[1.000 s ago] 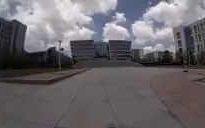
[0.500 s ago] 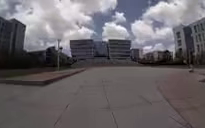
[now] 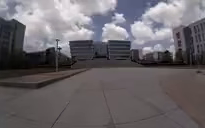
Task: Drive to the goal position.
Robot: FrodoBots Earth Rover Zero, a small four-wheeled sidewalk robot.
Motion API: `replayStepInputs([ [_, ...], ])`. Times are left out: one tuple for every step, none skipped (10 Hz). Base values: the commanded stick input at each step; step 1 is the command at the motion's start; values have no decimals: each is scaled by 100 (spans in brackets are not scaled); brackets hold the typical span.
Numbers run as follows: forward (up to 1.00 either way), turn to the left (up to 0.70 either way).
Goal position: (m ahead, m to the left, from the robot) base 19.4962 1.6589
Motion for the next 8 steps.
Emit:
replayStepInputs([
  [70, 0],
  [70, 0],
  [70, 0],
  [70, 0],
  [70, 0],
  [70, 0],
  [70, 0],
  [70, 0],
])
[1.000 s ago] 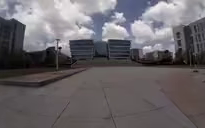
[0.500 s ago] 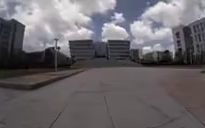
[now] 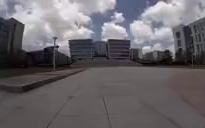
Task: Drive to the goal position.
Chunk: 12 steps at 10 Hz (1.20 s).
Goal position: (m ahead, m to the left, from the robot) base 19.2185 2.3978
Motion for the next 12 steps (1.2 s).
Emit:
replayStepInputs([
  [70, 0],
  [70, 0],
  [70, 0],
  [70, 0],
  [70, 0],
  [70, 0],
  [70, 0],
  [70, 0],
  [70, 0],
  [70, 0],
  [70, 0],
  [70, 0],
])
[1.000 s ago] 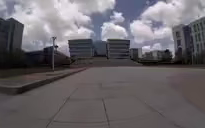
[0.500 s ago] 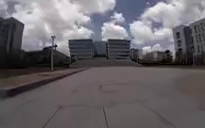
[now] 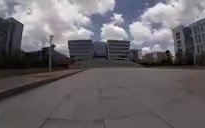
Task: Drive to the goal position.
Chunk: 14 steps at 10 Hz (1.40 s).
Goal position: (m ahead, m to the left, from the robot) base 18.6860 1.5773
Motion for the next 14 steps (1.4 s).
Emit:
replayStepInputs([
  [70, 0],
  [70, 0],
  [70, 0],
  [70, 0],
  [70, 0],
  [70, 0],
  [70, 0],
  [70, 0],
  [70, 0],
  [70, 0],
  [70, 0],
  [70, 0],
  [70, 0],
  [70, 0],
])
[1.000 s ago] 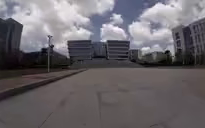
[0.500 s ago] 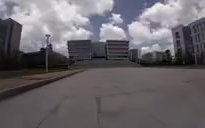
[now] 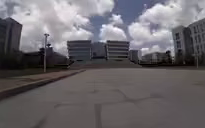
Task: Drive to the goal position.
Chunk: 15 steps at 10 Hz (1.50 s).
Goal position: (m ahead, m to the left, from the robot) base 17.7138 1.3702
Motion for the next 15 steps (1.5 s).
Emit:
replayStepInputs([
  [70, 0],
  [70, 0],
  [70, 0],
  [70, 0],
  [70, 0],
  [70, 0],
  [70, 0],
  [70, 0],
  [70, 0],
  [70, 0],
  [70, 0],
  [70, 0],
  [70, 0],
  [70, 0],
  [70, 0],
])
